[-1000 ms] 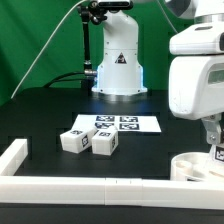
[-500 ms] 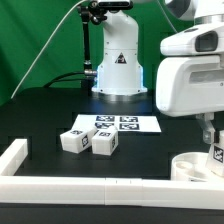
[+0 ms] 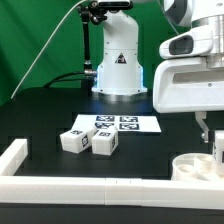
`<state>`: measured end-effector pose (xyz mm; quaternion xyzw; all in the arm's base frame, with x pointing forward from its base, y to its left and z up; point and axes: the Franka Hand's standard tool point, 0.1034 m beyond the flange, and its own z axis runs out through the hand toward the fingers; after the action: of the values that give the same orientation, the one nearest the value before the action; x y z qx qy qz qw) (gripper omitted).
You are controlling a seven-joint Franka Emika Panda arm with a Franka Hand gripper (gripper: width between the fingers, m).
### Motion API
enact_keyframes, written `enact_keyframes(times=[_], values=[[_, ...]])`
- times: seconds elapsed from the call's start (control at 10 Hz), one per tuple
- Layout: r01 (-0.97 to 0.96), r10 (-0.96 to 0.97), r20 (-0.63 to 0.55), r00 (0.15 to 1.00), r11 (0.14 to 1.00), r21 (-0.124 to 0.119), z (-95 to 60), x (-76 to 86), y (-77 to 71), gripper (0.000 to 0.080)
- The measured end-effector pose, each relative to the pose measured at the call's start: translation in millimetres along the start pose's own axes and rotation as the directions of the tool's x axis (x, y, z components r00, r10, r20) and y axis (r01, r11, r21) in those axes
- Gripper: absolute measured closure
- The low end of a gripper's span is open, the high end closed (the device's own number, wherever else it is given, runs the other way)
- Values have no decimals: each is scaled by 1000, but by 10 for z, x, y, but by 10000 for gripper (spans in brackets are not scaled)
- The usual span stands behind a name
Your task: Assemble stool
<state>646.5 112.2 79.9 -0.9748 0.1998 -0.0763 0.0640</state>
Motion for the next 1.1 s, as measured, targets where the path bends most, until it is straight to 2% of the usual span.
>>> enact_keyframes(times=[0.2,0.4,0.6,1.1], values=[[-159,159,6,987,987,-2,0,-10,5,459],[-357,356,22,934,934,10,-2,-4,25,459],[-464,464,34,885,885,15,-2,-6,31,459],[-754,752,72,655,657,-1,-5,-41,14,459]])
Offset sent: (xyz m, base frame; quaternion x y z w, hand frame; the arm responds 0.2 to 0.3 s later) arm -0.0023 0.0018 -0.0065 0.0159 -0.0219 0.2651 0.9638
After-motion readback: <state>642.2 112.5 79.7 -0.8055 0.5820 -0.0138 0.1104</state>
